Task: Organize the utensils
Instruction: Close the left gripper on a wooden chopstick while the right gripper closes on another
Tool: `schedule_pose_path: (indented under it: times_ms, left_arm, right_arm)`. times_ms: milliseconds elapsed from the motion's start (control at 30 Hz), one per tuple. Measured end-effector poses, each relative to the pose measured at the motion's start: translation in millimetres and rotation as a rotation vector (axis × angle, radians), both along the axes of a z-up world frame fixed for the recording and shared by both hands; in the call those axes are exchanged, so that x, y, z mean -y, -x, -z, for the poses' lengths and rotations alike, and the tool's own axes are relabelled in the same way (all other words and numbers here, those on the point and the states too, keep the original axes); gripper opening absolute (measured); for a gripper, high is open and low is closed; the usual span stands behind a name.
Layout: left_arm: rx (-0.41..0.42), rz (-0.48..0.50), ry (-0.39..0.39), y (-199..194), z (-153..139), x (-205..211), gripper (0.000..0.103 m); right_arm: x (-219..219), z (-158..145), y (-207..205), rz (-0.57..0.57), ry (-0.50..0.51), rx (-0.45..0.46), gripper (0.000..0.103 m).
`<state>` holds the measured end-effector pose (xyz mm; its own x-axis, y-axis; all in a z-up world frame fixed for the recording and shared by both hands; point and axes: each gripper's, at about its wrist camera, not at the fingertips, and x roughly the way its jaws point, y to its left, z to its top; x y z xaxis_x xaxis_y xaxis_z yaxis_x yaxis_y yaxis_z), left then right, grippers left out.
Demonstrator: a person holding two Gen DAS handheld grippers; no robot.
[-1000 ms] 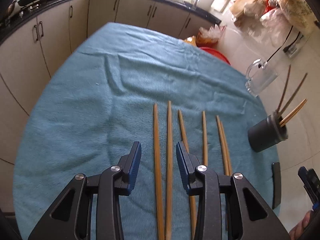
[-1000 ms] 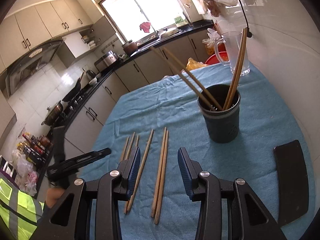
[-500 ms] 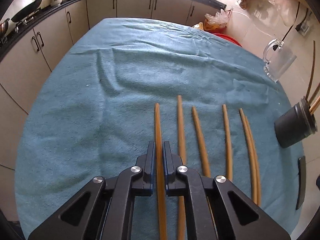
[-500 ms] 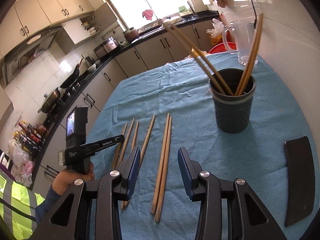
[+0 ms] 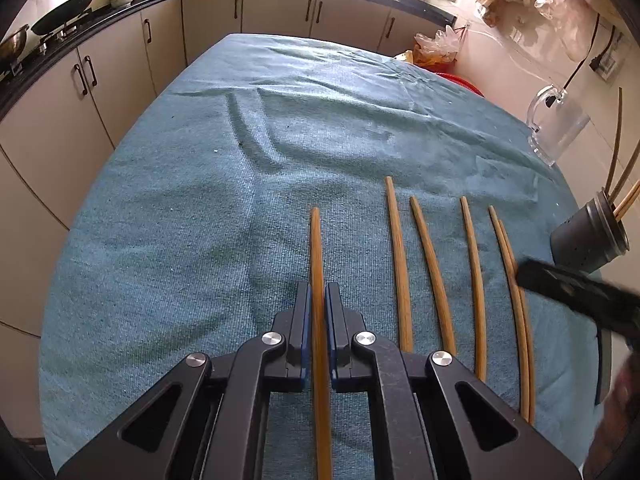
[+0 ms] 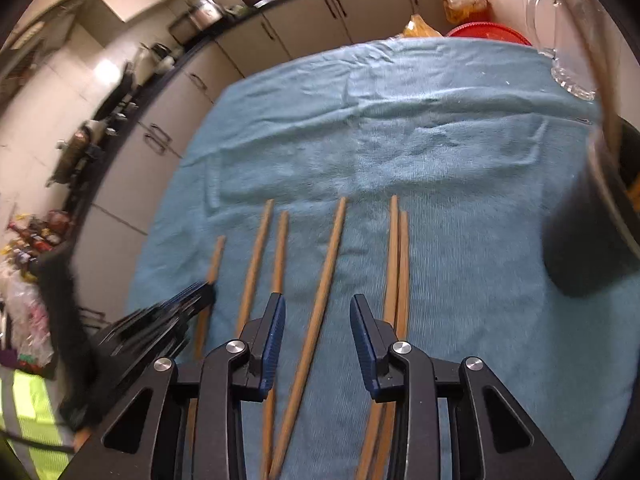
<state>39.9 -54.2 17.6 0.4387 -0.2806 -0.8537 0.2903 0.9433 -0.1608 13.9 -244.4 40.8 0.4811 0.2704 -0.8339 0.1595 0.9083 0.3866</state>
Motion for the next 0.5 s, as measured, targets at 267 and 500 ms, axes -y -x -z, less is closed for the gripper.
schedule_pose_path:
  times_ms: [267, 500]
  left_arm:
    - [-0.006, 0.02, -0.005, -4.6, 0.6, 2.4, 0.007]
    - [-0.007, 0.022, 0.039, -12.5, 1.3, 4.1, 0.006]
  right_arm:
    - [-1.5, 28.1, -43.9, 0.017, 0.059, -0.097, 0.024]
    - [-14.2, 24.2, -49.0, -0.014, 0.147, -0.082, 0.007]
